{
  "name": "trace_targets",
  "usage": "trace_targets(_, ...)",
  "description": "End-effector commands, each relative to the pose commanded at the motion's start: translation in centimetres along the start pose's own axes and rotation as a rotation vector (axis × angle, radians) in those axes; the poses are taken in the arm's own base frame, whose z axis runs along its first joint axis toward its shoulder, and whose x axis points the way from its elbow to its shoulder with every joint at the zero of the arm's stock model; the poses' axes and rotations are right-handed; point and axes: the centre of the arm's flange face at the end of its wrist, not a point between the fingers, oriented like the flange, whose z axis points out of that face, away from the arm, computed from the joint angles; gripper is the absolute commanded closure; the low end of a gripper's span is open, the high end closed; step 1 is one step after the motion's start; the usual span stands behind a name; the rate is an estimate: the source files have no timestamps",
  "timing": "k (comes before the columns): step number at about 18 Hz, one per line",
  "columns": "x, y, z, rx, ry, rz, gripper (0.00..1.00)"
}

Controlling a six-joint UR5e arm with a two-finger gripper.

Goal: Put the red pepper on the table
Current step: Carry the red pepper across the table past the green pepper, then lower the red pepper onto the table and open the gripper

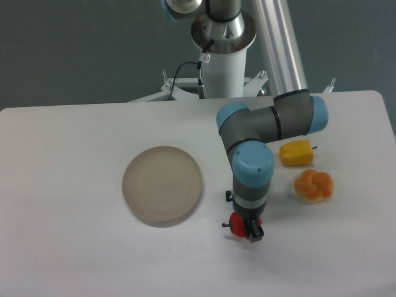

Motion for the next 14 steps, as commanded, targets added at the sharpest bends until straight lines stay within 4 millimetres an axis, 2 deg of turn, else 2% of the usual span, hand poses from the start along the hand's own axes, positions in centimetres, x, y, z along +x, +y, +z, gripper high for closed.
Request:
trace_targets(1,0.0,0.1,-0.2,0.001,-0.002,-0.009,0.0)
trace_targets(6,0.3,-1.0,-0.4,0.008,-0.002,-0.147,0.0)
trace_targets(10,0.8,-1.7,-3.0,0.015,-0.031,-0.244,0.0)
trace_targets(12,1.2,-1.6,-5.9,0.027,-0.067,-0.251,0.0)
trace_targets(13,1.2,-0.9,-7.8,0.023,-0.088,-0.258,0.0)
trace_targets(14,1.5,-0.7,-8.5,0.024,-0.088,-0.256,0.0)
